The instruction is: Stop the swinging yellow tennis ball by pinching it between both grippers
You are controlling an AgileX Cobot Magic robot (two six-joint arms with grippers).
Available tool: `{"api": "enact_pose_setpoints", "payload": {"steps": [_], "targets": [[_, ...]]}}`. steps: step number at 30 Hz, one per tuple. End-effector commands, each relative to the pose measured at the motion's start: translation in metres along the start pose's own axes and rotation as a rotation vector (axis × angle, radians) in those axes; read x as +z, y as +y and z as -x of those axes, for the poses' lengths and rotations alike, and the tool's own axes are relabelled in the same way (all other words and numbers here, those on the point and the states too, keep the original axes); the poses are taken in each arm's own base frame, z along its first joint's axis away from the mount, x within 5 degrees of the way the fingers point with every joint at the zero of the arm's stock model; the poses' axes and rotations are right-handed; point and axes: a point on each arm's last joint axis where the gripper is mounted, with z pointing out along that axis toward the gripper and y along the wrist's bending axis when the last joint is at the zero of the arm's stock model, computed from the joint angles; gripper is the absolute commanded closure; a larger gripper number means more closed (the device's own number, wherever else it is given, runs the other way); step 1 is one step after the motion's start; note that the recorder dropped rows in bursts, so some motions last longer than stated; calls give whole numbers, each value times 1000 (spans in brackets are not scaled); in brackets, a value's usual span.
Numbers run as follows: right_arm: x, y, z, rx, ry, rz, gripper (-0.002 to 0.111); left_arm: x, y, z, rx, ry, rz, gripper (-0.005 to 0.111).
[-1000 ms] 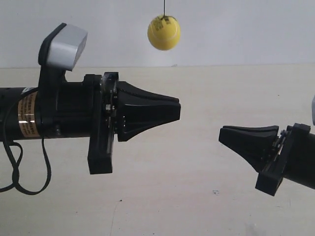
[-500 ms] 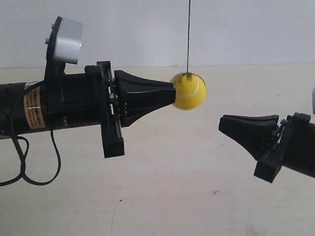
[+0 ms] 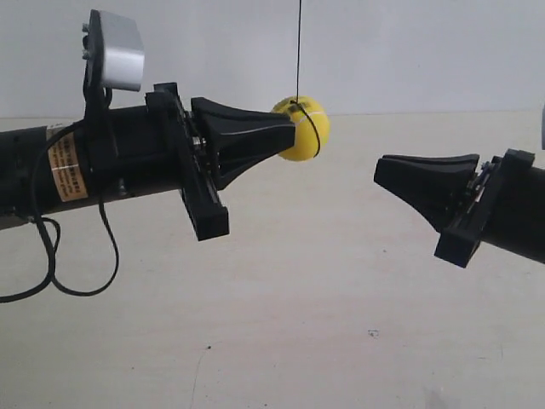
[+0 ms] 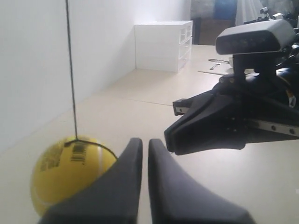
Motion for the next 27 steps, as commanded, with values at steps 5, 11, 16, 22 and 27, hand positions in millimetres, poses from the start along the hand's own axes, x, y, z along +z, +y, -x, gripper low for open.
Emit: {"api": "enact_pose_setpoints", "payload": {"steps": [5,11,16,22,27], "targets": [[9,-5,19,-71,-36,40,108,8,16,6,24,76,104,102],[14,-9,32,-102,-60,53,108,8,20,5,60,99,125,102],[18,-10,41,-151,-62,83,108,8,21,5,96,115,136,102],[21,-12,48,-166,-53,95,108,7,25,5,91,127,177,102],[21,-9,41,-169,12,128,108,10,25,-4,69,162,155,102]]}}
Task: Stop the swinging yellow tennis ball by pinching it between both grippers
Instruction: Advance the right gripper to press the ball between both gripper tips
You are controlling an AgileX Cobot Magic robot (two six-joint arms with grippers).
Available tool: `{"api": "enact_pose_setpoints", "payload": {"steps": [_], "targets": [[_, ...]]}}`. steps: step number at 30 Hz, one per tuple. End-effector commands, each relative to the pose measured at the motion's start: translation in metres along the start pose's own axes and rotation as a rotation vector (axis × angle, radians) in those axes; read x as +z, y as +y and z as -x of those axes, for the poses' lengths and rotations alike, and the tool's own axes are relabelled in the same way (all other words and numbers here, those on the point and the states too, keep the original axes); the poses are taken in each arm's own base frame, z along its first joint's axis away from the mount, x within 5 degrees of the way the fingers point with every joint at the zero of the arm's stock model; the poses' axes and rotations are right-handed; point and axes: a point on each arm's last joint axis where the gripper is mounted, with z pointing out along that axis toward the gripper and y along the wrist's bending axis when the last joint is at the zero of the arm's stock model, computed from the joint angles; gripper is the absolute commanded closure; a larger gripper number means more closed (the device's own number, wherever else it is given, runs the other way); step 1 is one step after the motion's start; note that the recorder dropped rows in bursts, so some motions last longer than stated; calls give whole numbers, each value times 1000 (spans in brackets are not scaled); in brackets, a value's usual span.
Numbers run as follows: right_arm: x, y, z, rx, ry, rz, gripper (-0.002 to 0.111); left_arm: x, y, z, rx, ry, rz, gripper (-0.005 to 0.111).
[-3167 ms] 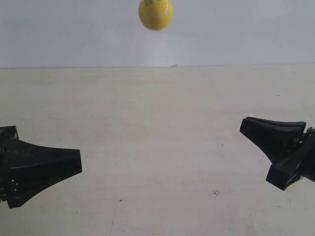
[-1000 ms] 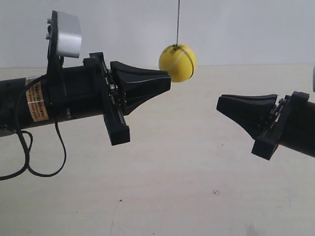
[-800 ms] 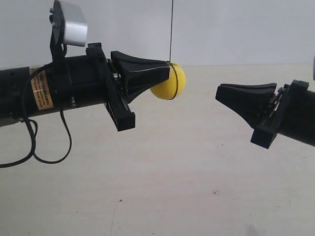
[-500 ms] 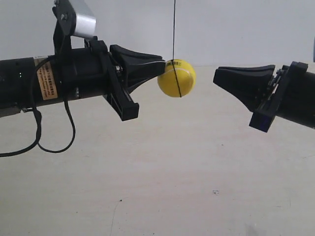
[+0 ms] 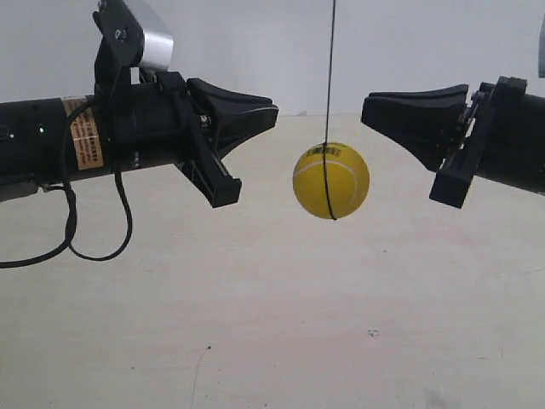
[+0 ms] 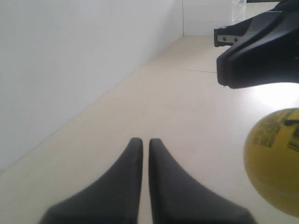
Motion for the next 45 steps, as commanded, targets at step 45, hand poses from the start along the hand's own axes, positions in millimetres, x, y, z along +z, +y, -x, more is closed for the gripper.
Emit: {"api": "enact_pose_setpoints", "payload": {"steps": [45], "targets": [[34,11,-40,-56,173,184,108,-3,-7,-16,130,214,-87,102]]}}
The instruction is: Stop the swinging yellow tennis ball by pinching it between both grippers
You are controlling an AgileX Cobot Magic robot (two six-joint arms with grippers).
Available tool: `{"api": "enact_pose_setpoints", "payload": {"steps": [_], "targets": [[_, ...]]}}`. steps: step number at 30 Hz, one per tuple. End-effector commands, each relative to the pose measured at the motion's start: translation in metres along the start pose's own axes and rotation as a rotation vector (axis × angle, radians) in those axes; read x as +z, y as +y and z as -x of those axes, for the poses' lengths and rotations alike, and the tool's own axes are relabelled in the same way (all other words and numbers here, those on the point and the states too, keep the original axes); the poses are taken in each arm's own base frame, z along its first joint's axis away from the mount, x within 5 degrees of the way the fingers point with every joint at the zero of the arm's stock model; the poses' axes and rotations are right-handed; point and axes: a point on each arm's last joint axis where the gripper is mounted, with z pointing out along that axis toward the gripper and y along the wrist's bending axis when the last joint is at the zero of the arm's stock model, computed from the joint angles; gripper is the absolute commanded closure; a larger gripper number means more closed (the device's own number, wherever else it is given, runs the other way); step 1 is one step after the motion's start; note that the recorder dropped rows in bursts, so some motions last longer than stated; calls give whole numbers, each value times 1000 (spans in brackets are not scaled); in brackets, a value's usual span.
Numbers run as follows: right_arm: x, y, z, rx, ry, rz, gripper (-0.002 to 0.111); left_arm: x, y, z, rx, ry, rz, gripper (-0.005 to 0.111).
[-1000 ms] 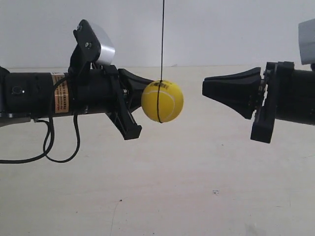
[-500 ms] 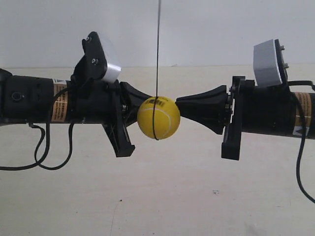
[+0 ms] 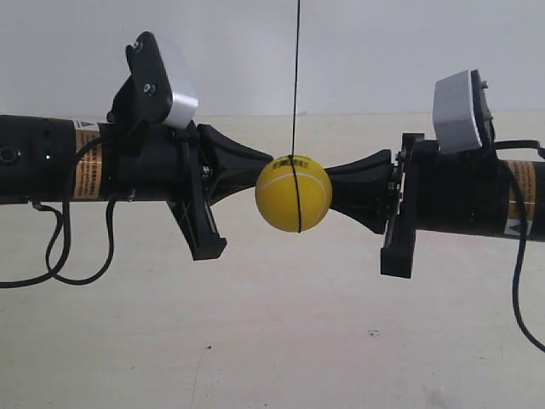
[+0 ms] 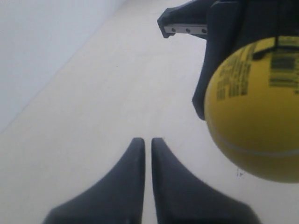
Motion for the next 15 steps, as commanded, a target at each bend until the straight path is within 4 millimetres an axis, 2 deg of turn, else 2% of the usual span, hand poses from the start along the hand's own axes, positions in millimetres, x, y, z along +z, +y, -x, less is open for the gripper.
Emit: {"api": "enact_pose_setpoints", "payload": {"steps": [1,10,15], "targets": [[0,-3,-1,-47,26,-25,108,-2,2,-2,29,65,33,102],[0,-6,0,-78,32,-43,108,-20,14,4,21,47,77,102],[1,-7,3,-88,27,-41,108,-27,16,5,16,-2,26,102]]}}
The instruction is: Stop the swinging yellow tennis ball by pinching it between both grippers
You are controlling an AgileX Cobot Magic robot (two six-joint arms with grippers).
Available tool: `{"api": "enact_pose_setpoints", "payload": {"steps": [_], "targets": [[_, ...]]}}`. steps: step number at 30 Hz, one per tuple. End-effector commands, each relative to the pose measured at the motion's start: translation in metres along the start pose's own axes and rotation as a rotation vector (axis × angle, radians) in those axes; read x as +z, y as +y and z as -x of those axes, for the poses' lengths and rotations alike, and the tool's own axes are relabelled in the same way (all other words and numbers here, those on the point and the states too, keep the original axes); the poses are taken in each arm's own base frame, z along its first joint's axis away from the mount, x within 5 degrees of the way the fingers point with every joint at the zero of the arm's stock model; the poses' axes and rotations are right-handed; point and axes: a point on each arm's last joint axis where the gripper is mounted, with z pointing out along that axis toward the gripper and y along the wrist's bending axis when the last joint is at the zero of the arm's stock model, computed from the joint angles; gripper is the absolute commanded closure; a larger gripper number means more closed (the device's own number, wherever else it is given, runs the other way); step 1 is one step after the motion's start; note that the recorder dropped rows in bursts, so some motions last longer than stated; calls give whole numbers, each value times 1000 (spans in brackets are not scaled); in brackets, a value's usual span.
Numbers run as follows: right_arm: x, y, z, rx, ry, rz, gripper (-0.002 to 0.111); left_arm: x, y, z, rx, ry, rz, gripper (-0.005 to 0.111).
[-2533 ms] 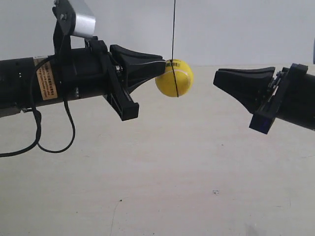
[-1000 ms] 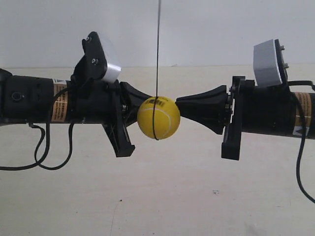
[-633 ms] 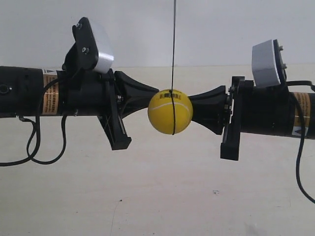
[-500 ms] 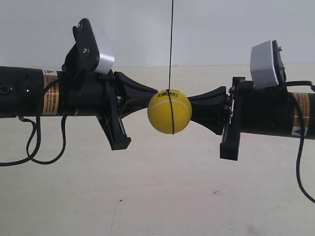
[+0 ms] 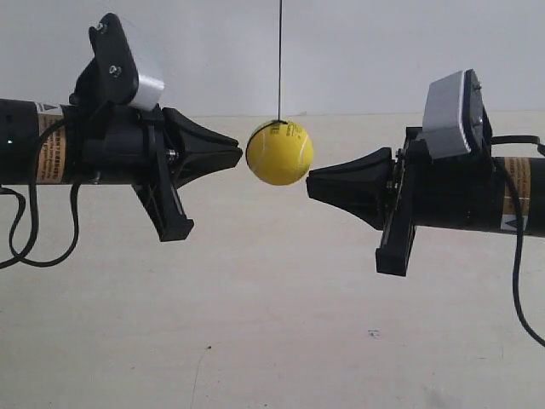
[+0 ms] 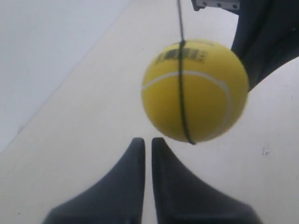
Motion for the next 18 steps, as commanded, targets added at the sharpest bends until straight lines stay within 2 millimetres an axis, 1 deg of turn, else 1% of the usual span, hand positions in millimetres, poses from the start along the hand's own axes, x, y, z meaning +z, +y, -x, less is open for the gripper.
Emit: {"api": "enact_pose_setpoints", "payload": {"steps": [1,8,12,15,18], "targets": [[0,-2,3,-20,-10,-2,108,-5,0,6,-1,-58,-46,102],[0,-2,4,-35,-15,-8,108,-5,1,8,19,-88,-31,102],[0,-5,0,-32,20,-44,108,-6,2,10,28,-108,-24,102],[-5,-11,-1,-27,26,-73,108,-6,1,11,36,-122,-35,102],[-16,-19,-2,0,17,-108,108,-6,0,12,41,-136,-46,102]]}}
